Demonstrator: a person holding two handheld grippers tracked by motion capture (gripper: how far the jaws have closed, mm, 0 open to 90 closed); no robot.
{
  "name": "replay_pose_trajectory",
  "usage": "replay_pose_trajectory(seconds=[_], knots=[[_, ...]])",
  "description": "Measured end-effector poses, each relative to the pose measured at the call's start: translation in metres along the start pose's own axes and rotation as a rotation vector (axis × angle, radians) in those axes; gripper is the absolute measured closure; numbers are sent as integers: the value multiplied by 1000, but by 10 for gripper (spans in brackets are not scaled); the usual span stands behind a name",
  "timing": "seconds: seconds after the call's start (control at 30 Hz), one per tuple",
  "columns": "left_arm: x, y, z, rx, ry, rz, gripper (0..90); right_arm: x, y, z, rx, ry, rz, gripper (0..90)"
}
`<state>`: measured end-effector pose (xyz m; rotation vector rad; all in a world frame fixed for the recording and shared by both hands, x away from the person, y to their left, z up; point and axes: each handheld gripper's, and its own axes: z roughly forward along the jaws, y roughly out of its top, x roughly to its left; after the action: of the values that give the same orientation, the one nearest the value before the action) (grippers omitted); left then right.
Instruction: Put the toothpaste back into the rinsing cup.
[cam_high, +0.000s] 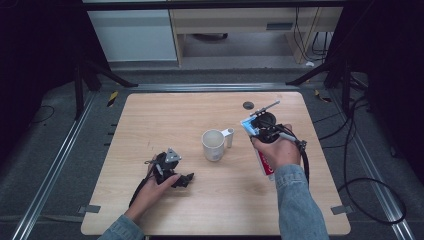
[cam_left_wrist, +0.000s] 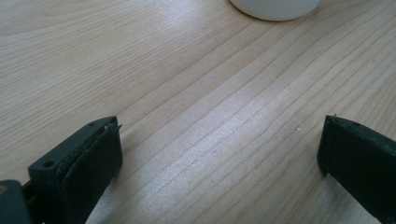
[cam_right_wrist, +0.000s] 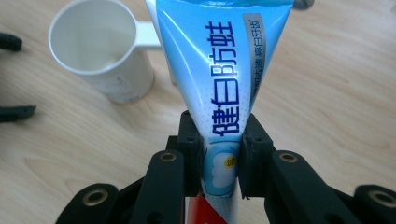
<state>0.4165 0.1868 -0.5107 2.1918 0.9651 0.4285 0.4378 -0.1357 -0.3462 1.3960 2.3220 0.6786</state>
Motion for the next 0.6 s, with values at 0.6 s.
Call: replay_pose_trajectory(seconds=[0.6], knots=[[0, 0, 0, -1, 0, 0, 0, 11, 11, -3, -245, 7, 33, 739]])
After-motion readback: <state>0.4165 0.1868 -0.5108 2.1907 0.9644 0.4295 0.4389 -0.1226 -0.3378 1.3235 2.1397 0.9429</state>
